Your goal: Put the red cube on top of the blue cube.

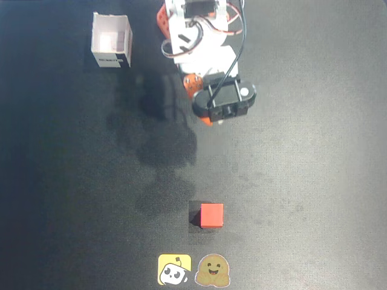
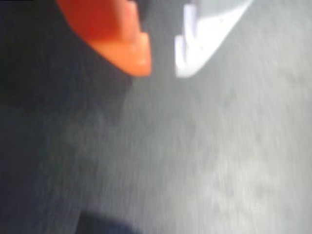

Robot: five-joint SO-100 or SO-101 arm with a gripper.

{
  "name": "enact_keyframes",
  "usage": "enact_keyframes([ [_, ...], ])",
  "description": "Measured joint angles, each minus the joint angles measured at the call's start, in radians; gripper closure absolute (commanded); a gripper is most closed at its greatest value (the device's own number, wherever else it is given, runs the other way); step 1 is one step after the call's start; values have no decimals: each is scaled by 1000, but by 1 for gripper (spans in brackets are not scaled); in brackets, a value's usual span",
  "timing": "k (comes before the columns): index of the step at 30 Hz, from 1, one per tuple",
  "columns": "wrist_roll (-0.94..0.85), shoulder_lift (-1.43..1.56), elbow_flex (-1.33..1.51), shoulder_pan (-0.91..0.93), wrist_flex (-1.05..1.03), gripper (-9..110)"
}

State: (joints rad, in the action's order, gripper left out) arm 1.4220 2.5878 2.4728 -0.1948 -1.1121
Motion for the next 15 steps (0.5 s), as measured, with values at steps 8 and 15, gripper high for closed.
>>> enact_keyframes([
  [8, -31, 101, 80, -20, -58, 101],
  [15, -64, 178, 150, -17, -75, 101],
])
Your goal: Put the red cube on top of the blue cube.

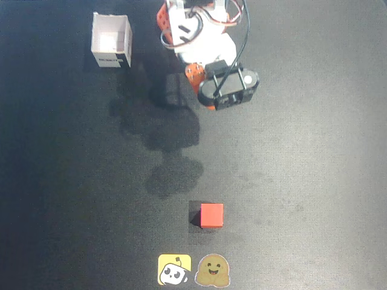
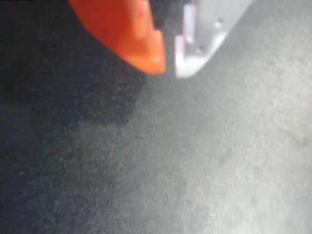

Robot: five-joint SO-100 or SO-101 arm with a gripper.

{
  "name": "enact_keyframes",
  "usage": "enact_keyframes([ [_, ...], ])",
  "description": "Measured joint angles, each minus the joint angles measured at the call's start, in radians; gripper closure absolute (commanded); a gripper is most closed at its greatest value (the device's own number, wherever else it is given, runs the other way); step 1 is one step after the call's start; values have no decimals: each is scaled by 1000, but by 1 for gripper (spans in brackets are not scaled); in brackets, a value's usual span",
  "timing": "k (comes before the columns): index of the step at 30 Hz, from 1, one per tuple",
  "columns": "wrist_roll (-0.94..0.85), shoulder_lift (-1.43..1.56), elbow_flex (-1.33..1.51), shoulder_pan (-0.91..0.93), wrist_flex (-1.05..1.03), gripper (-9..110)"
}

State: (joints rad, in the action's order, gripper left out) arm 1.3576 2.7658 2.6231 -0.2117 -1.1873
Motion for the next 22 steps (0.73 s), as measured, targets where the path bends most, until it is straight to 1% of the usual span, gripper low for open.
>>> enact_keyframes([
  [15, -6, 290, 236, -11, -37, 101],
  [22, -6, 321, 255, -11, -55, 101],
])
